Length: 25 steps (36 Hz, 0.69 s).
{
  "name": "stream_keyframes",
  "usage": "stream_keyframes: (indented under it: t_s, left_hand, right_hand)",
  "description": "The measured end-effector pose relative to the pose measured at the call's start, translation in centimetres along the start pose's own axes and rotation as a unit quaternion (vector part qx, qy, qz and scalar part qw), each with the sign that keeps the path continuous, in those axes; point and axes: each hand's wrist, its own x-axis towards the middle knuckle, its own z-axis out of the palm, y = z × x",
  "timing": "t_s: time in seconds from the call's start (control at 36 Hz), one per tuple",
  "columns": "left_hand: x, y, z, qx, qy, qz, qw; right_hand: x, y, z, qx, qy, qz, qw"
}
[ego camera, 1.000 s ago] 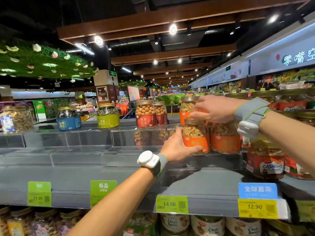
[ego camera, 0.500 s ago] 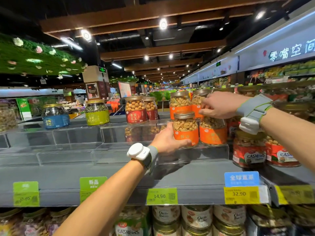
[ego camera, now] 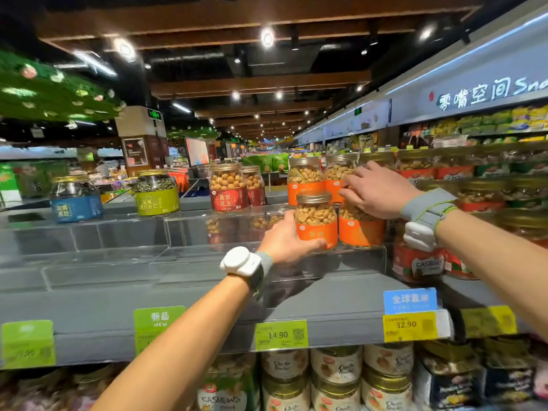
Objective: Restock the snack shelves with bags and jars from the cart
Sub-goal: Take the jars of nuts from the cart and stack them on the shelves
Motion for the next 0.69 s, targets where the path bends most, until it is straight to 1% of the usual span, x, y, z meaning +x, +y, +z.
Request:
stream_keyframes:
  t_s: [0.11,0.17,0.25,0.31,0.39,0.44,0.56,0.64,0.69]
  left_hand:
    - [-0.3,-0.3,0.4,-0.018,0.014,0.002,1.0]
    - [-0.3,-0.7,0.3,-0.042,0.005,-0.001,0.999]
    - [-0.6,-1.1,-0.5,-0.09,-0.032,-0.002,0.995]
    - [-1.0,-0.8,-1.2,-0.092,-0.035,0.005,0.995]
    - [-2.8,0.3,-1.7,-0.097,0.032,0.031,0.994]
    - [-4.4,1.9,-1.8,-0.111,0.056,0.044,0.991]
    - [-8.1,6.3,-1.0,-0.119,0.059,0.107,0.985]
    - [-11.0,10.0,1.9,-0.129,0.07,0.14,0.979]
    - [-12.8,12.3,4.6,-0.144,0.055,0.146,0.977]
  right_hand:
    - [-0.4,-0.8,-0.2,0.01,-0.006,0.029,0.999]
    - [-0.6,-1.2,-0.3,0.061,-0.006,0.057,0.997]
    - [-1.3,-1.5,-1.1,0.159,0.02,0.086,0.983]
    - [-2.2,-1.9,-1.7,0.18,0.036,0.092,0.979]
    - [-4.3,-2.7,-2.3,0.177,0.051,0.082,0.979]
    - [-5.9,-3.1,-3.0,0.191,0.057,0.076,0.977]
    - [-10.1,-3.8,-4.2,0.23,0.092,0.066,0.967]
    - [-15.4,-4.1,-5.2,0.267,0.094,0.078,0.956]
    - [-19.4,-3.8,-5.5,0.27,0.085,0.092,0.955]
